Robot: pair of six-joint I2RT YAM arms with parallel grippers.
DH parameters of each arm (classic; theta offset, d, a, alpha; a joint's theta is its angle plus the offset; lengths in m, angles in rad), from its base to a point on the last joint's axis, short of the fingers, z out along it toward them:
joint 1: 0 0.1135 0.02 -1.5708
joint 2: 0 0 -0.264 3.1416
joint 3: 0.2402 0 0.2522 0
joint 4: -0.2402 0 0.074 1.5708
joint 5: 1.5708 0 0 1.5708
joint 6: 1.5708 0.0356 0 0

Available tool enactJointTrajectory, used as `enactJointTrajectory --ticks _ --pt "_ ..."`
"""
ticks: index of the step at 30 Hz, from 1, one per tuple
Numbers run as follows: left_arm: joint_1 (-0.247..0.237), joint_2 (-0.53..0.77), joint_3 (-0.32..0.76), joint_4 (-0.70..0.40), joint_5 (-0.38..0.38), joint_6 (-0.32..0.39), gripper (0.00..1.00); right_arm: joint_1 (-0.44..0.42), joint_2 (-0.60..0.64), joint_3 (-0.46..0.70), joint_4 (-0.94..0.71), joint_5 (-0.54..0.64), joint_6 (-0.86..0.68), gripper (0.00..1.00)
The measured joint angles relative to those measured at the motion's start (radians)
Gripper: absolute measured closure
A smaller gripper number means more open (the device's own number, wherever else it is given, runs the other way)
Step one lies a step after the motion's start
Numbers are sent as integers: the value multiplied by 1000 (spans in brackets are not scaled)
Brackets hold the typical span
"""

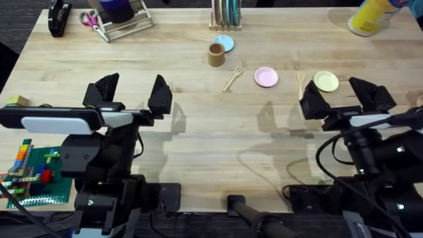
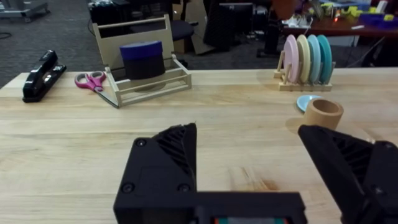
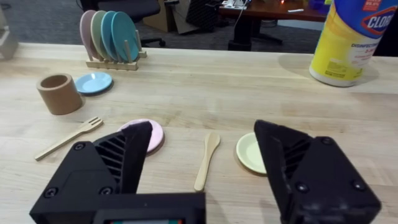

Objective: Pick up a utensil and set it on the pink plate, then put the other utensil in the container.

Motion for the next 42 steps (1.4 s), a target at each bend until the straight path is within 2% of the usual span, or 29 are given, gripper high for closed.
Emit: enactJointTrajectory --ticks 14,18,22,25,26,30,36,42 --pt "0 0 0 60 0 0 7 0 0 0 4 -13 0 4" --pt "0 0 17 -8 0 0 7 0 0 3 0 -17 9 4" --pt "0 0 92 -113 0 0 7 0 5 43 -18 -20 21 3" --pt "0 0 178 -189 -3 1 7 0 37 128 -68 -19 27 3" --pt "0 22 276 -278 -5 3 8 0 95 243 -155 -15 28 3" --pt "0 105 421 -399 -6 3 7 0 209 416 -302 -15 26 3" --pt "0 293 663 -600 -7 19 7 0 423 692 -574 -15 -37 3" --pt "0 522 909 -822 -7 27 7 0 645 915 -784 -15 -63 4"
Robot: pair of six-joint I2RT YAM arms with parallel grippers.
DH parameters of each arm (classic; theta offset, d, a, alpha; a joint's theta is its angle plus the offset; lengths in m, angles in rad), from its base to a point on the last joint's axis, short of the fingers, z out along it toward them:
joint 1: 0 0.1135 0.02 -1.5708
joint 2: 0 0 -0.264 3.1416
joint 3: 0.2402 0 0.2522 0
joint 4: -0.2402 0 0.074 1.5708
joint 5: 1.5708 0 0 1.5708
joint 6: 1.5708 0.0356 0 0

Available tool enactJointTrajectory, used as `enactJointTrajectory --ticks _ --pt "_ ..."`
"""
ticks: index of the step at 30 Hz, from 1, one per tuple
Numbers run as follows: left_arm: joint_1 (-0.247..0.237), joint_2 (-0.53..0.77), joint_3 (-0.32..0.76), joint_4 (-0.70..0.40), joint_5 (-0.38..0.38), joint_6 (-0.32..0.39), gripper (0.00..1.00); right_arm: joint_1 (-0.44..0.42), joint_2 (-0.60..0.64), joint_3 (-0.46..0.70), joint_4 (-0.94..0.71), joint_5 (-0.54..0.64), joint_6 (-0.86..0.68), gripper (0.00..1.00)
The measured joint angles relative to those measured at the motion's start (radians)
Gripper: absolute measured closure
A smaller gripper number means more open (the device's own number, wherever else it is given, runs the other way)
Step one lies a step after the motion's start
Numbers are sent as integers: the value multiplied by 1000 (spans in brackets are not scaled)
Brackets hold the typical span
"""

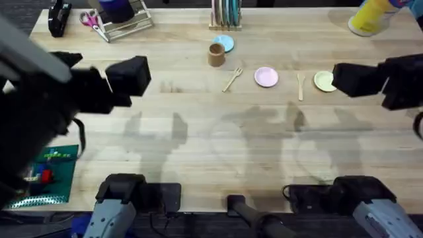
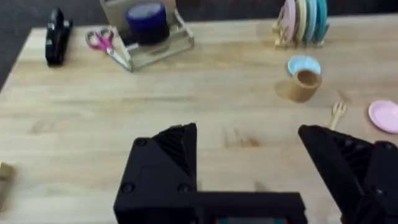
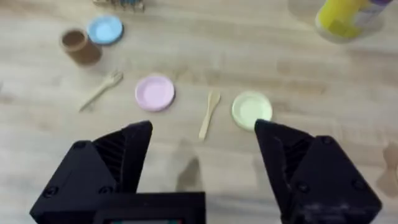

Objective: Pick up a utensil and set it on the pink plate, then put the other utensil in the container.

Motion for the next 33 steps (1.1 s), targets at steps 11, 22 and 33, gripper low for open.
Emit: enactJointTrajectory --ticks 11,22,33 --pt "0 350 285 -244 1 7 7 0 357 290 -291 0 -9 4" --pt "0 551 330 -271 27 67 7 0 528 335 -330 0 -9 4" --pt "0 643 330 -271 45 74 7 0 540 335 -331 0 -9 4"
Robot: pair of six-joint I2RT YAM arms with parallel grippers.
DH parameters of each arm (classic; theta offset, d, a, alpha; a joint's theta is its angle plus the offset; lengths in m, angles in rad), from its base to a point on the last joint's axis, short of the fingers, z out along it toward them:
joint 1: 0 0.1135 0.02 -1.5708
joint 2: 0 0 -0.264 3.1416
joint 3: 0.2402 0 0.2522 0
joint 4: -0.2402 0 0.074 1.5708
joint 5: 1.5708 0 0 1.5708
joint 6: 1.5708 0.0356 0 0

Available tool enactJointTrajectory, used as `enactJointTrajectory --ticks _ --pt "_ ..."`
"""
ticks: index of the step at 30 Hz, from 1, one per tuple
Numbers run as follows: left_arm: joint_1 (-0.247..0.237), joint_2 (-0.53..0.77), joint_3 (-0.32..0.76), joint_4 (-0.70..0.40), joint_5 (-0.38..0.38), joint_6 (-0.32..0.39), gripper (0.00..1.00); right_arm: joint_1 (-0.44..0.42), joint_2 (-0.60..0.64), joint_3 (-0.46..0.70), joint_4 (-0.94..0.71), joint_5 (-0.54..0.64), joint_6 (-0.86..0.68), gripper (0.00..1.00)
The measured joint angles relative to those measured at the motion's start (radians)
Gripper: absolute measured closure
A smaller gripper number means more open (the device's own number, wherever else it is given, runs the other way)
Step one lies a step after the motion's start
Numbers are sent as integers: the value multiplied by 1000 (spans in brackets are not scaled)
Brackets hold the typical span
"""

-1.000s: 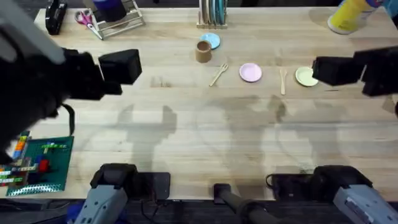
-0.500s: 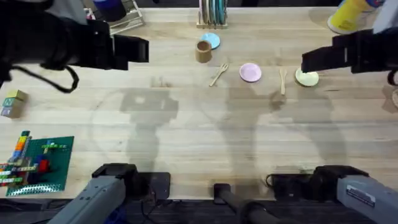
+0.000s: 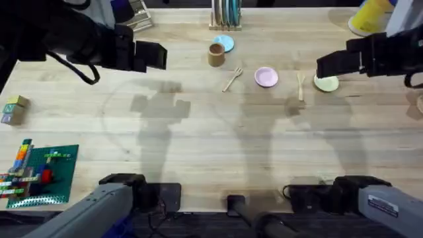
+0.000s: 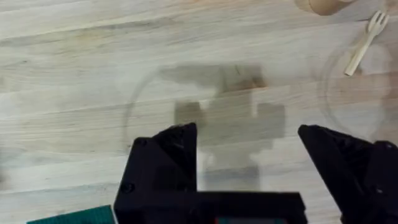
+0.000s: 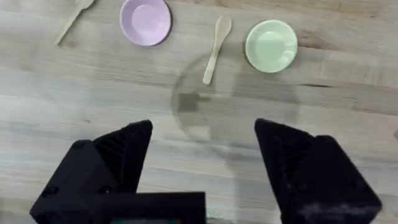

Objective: Pick up a utensil and set it on the pink plate, then put the other utensil in the container.

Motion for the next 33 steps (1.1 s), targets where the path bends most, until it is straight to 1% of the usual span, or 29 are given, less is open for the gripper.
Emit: enactJointTrajectory --ticks 8,10,15,17,30,33 --pt "-6 1 0 -1 50 8 5 0 0 0 0 0 0 4" --pt "-28 1 0 -1 61 28 5 0 0 1 0 0 0 4" --pt "-111 1 0 7 76 70 5 0 0 1 0 0 0 3" --pt "-128 1 0 15 82 79 5 0 0 1 0 0 0 3" --pt "-132 1 0 51 87 87 6 0 1 2 0 0 1 3" --pt "-132 1 0 53 87 87 7 0 19 3 -3 0 6 3"
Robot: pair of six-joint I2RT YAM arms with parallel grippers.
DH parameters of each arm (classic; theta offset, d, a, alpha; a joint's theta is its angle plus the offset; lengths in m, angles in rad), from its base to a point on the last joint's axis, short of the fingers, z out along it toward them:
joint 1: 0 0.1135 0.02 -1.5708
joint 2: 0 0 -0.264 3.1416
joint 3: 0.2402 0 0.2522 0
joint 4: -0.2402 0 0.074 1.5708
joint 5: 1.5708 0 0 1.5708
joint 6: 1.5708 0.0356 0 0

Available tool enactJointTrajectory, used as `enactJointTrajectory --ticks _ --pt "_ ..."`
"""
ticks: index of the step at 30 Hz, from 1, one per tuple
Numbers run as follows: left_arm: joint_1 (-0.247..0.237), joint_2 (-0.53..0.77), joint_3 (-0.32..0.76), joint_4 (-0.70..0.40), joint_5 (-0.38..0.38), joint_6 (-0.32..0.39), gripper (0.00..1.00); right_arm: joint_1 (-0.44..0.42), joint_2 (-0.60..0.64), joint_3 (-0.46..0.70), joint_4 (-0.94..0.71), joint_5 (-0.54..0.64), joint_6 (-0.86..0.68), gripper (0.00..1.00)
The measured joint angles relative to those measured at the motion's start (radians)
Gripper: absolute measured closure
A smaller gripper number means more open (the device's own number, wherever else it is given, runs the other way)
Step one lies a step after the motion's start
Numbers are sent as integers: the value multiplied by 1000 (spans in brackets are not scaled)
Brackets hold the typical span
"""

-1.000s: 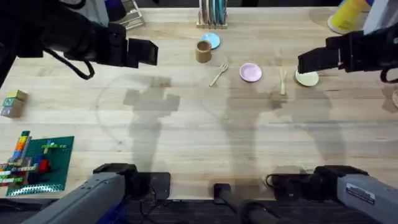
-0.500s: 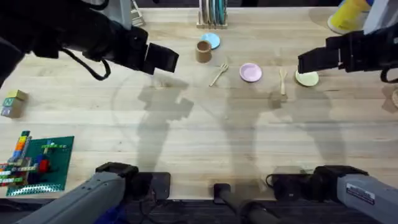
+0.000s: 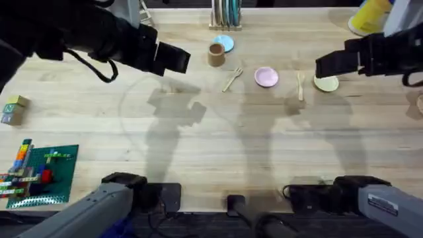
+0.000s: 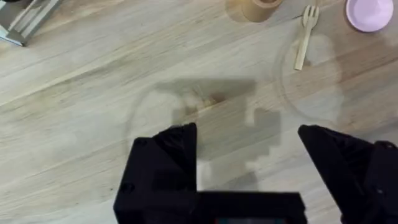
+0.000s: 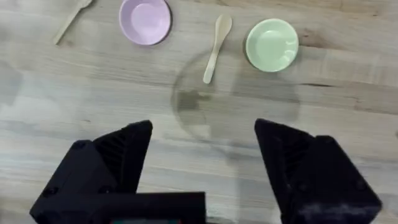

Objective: Pick up a utensil and set it on the pink plate, then put the other utensil in the container.

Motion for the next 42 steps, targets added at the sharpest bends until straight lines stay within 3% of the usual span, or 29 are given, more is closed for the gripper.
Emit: enactJointTrajectory --ticks 7,20,29,42 --pt "0 0 0 0 12 0 7 0 87 0 0 0 3 3" --pt "0 0 0 0 26 0 7 0 142 0 11 0 22 3" --pt "0 0 0 0 26 0 7 0 272 0 38 0 77 3" --pt "0 0 0 0 26 0 7 0 437 0 83 50 289 3"
